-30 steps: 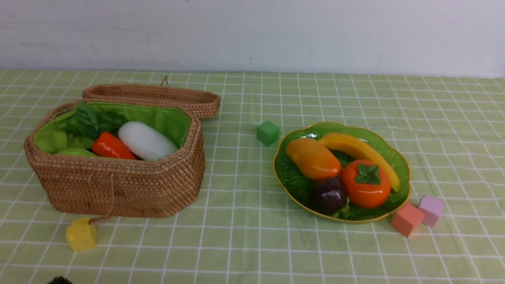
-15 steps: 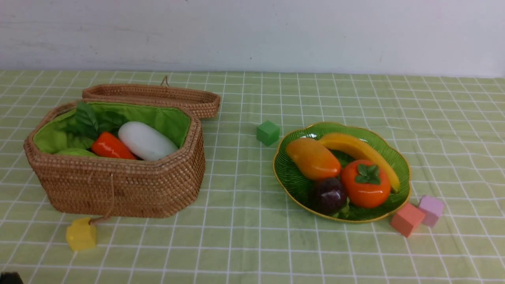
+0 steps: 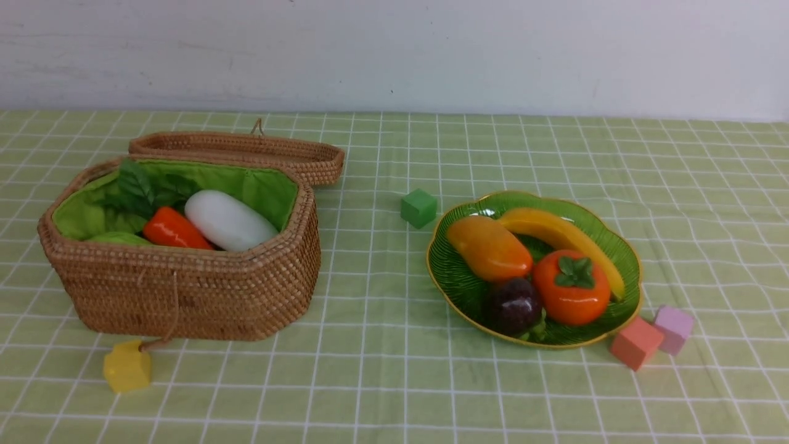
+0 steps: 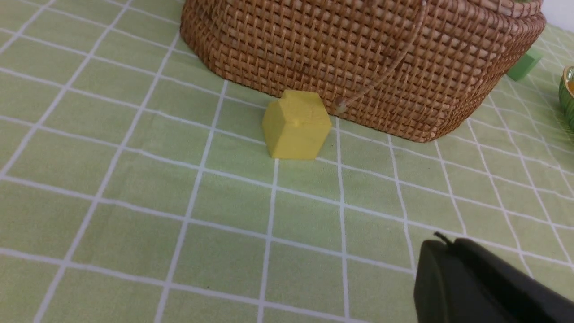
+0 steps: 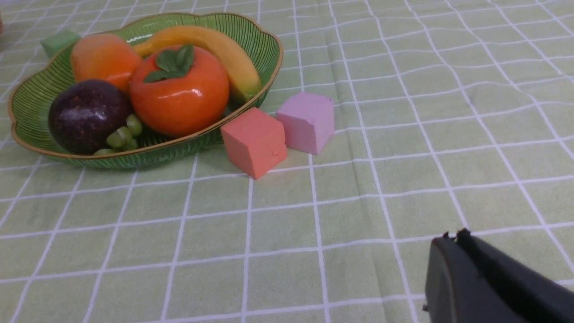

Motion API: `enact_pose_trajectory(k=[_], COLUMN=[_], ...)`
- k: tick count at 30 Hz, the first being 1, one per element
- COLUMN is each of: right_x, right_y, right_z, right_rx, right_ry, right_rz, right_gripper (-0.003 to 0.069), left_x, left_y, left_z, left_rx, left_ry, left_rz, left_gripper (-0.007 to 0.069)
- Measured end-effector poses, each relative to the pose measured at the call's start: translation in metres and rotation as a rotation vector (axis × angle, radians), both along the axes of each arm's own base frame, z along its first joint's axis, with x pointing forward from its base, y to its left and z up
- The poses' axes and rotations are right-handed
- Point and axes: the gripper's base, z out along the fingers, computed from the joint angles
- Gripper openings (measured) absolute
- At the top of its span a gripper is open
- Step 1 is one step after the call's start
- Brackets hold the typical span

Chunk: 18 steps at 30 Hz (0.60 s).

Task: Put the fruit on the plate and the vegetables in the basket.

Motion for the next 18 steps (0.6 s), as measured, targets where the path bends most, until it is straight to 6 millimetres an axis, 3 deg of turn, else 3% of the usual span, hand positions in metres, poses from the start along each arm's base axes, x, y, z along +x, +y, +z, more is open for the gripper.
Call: enact_pose_trajectory(k=[18], right_x=[0.0000], right_y=[0.0000], right_z=[0.0000], right_rx=[0.000], right_ry=[0.000], right_rz=[0.000], right_gripper=[0.0017], left_x=[0.0000], left_y=[0.0000], left_z=[0.0000], left_rx=[-0.001], left_ry=[0.000], left_rz=[0.000], left_gripper=[-0.0013])
